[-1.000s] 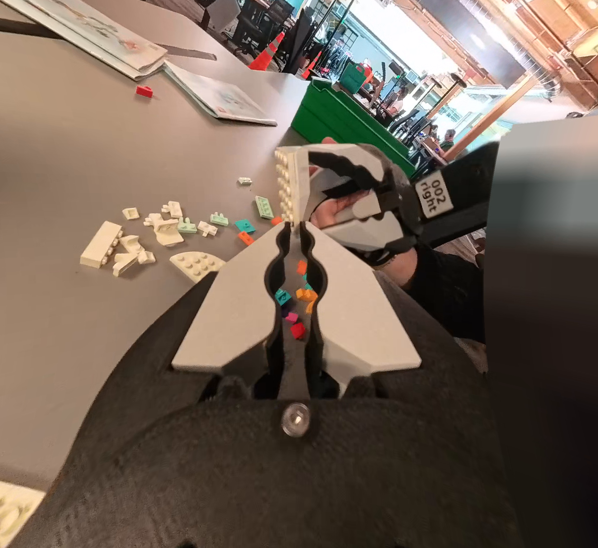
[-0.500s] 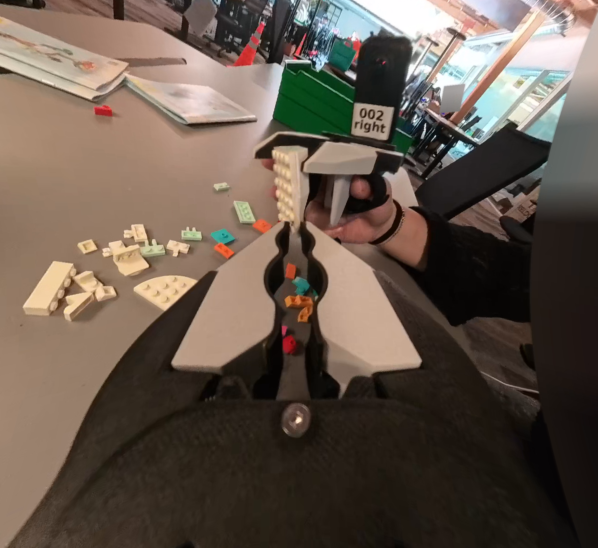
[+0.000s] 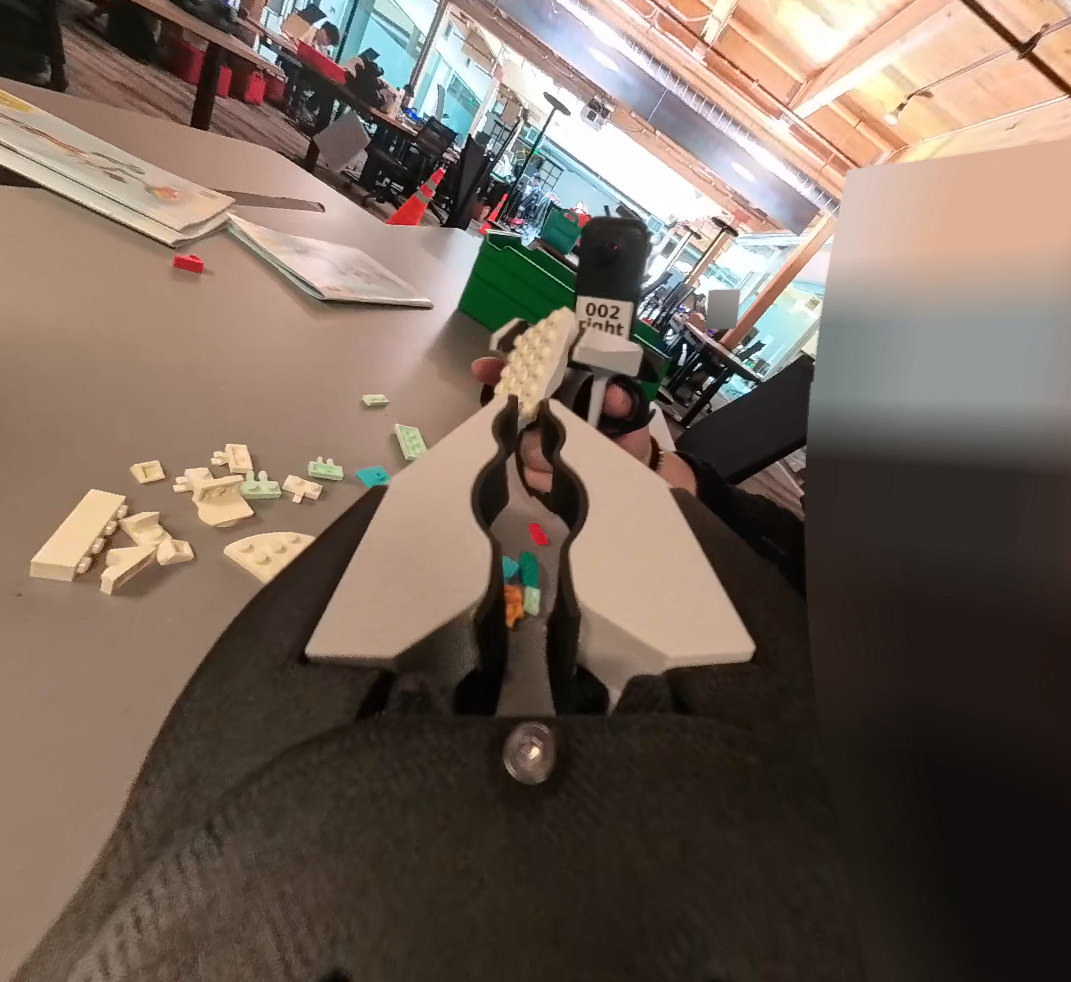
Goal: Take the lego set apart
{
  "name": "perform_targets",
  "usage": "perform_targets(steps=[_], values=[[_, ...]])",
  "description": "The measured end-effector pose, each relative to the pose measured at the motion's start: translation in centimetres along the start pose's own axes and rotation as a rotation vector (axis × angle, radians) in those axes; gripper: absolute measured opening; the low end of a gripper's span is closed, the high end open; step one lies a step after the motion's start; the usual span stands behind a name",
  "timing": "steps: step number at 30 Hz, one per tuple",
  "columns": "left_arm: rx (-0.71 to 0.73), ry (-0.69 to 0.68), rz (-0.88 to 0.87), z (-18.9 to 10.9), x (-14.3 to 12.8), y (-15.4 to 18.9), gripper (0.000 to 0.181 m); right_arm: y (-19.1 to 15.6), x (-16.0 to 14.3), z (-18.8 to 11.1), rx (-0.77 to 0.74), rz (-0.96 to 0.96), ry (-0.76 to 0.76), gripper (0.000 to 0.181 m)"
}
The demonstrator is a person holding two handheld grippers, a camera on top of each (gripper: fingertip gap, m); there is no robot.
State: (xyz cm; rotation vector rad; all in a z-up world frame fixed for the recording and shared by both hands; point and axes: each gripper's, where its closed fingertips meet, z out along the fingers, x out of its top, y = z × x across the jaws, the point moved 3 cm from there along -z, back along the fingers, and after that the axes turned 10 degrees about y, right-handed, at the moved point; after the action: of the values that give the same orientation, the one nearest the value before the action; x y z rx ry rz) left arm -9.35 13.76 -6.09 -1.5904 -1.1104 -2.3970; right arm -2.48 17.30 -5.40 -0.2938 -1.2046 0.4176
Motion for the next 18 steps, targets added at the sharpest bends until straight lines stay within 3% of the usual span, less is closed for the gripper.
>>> perform_targets(steps=[3,7,9,10,15,17,18], values=[[-0.047,-0.026,-0.055,-0.2,0.0,0.5,0.004,-0.4,0.0,-0.4,0.033,-0.106,-0.033,0.021],[-0.069,-0.095,-0.078,0.0,-0.8,0.8,0.003,-0.6,-0.6,-0.5,0.044,-0.153,-0.088,0.04],[-0.071,-0.109,-0.08,0.2,-1.1,0.8,0.003,-1.1,-1.2,-0.4,0.102,-0.073,-0.128,0.032],[-0.071,-0.109,-0.081,0.2,-1.2,0.8,0.003,-1.3,-1.3,-0.4,0.125,-0.039,-0.125,0.019],[-0.081,0.014,-0.076,0.6,-0.3,0.9,0.005,-1.7,-0.3,-0.1,0.144,0.02,-0.01,0.014],[-0.1,0.053,-0.078,0.7,0.0,1.3,0.025,-2.0,0.3,0.0,0.166,0.049,0.052,0.014],[-0.104,0.054,-0.078,0.8,-0.1,1.4,0.026,-2.1,0.5,0.1,0.172,0.06,0.084,0.014]])
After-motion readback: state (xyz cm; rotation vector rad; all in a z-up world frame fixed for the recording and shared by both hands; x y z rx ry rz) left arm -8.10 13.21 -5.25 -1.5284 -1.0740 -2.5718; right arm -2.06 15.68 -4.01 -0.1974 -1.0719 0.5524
